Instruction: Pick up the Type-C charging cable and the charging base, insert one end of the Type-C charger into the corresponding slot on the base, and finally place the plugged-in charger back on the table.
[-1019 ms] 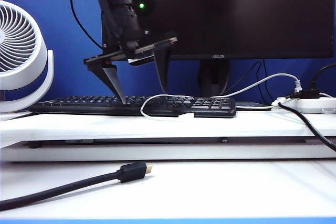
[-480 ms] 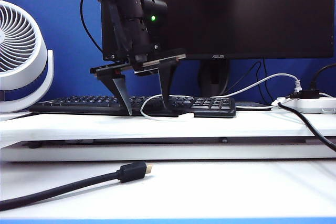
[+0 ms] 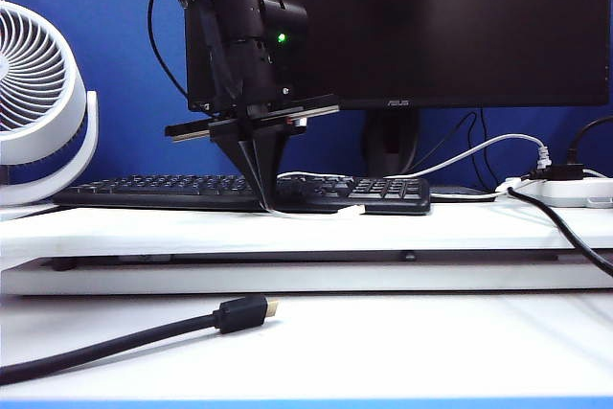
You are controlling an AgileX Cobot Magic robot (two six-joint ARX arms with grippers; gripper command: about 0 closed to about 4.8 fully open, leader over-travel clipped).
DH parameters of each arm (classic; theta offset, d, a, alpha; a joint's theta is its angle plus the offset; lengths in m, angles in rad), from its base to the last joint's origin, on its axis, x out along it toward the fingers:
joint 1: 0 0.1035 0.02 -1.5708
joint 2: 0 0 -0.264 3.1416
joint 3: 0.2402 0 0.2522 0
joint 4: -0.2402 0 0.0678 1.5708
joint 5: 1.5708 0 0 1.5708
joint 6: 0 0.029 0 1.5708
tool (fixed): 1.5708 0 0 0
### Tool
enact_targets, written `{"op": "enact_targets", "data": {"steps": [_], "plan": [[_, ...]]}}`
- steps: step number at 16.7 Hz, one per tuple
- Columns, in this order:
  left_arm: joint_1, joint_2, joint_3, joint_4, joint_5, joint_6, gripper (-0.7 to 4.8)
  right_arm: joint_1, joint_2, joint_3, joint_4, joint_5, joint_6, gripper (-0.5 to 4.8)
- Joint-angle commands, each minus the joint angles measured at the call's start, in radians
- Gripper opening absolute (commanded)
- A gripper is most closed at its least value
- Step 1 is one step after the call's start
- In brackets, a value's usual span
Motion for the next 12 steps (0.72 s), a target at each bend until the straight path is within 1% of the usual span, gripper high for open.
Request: {"op": "enact_targets", "data": {"steps": [1,3,4,7,8,9,10,11,12], "plan": [[-0.002,-0.009,0.008,0.005,-0.003,0.114,-0.06,0.002,-0.006,0.005,0.018,-0.011,0.004,0.00],[-0.002,-0.021,0.008,-0.004,-0.013,0.230,-0.06,0.002,-0.006,0.005,0.018,-0.011,0.004,0.00],[-0.002,-0.040,0.009,-0.016,-0.027,0.305,-0.06,0.002,-0.006,0.005,0.018,-0.010,0.004,0.00],[0.000,-0.082,0.010,-0.022,-0.113,0.413,-0.06,0.002,-0.005,0.005,0.019,-0.010,0.004,0.00],[0.000,-0.095,0.012,-0.024,-0.135,0.420,-0.06,0.002,-0.005,0.005,0.019,-0.010,0.004,0.00],[0.002,-0.099,0.035,-0.040,-0.129,0.330,-0.06,0.002,-0.005,0.005,0.019,-0.010,0.004,0.00],[0.004,-0.099,0.051,-0.053,-0.119,0.219,-0.06,0.002,-0.005,0.005,0.019,-0.010,0.004,0.00],[0.003,-0.099,0.055,-0.067,-0.069,0.088,-0.06,0.002,-0.005,0.005,0.019,-0.010,0.004,0.00],[0.002,-0.099,0.055,-0.081,0.005,0.035,-0.05,0.002,-0.005,0.005,0.019,-0.010,0.004,0.00]]}}
